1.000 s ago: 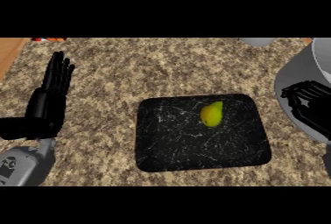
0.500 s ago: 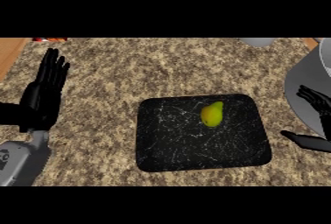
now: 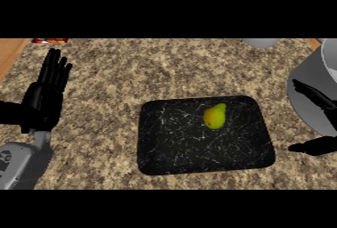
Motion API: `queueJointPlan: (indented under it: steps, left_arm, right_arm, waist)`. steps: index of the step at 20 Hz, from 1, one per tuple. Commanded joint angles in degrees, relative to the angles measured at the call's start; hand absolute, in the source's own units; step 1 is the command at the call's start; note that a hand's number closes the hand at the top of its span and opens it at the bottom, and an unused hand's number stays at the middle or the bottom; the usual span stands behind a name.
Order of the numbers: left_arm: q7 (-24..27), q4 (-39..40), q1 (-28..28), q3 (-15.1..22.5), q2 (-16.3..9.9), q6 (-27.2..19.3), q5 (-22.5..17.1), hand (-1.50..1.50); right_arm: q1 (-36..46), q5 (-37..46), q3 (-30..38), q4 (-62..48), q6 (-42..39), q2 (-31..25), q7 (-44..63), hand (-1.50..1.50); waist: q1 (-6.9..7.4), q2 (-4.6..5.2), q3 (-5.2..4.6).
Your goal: Pick the pear from the tray and place it in the pot
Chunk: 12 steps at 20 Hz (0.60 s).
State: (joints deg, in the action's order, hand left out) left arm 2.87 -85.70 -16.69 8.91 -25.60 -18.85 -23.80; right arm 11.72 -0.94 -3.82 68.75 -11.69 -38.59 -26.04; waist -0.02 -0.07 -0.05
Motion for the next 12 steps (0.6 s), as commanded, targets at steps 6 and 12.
queueJointPlan:
  steps: [6, 12]
  left_arm:
    - [-0.66, 0.29, -0.68, -1.41, 2.4, 1.21, 2.59, 0.0]
    - [-1.39, 1.37, -0.59, -4.03, 2.99, 3.87, 3.53, 0.0]
  right_arm:
    - [5.85, 5.06, -4.7, 7.91, -4.23, 1.88, 19.57, -1.5]
    - [7.85, 7.26, -5.52, 7.06, -6.16, 7.15, 27.79, -1.5]
  waist:
    - [0.14, 0.02, 0.03]
    - [0.07, 0.06, 0.04]
